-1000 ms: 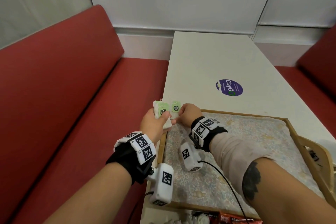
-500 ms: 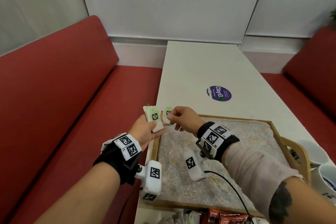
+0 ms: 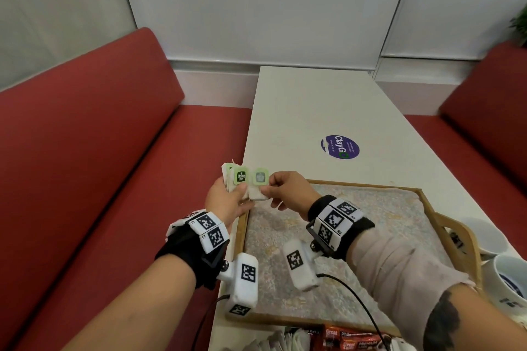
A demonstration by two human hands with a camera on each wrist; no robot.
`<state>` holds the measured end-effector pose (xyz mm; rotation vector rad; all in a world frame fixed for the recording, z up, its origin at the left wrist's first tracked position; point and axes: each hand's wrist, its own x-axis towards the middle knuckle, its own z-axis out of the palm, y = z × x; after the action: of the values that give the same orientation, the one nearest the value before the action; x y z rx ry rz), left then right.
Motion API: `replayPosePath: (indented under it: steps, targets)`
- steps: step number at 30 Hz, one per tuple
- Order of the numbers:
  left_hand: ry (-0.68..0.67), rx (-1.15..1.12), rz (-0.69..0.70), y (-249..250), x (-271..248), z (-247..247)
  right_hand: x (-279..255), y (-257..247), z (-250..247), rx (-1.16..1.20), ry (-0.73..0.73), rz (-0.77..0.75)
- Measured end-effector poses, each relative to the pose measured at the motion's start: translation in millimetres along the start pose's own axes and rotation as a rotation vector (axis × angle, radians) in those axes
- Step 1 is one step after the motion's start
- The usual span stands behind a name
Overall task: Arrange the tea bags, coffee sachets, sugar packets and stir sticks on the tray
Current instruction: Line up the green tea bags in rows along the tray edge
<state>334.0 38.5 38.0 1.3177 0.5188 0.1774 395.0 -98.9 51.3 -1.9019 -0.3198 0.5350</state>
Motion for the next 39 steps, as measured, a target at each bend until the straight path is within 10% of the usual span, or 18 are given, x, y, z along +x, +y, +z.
replayPosePath:
  steps: [17, 39]
  targets:
    - [-0.027, -0.030, 0.011, -2, 1, 8, 46, 25, 11, -0.066, 0.080, 0.309]
    - [-0.044, -0.026, 0.008, -2, 0, 6, 38, 18, 18, -0.480, 0.089, 0.197]
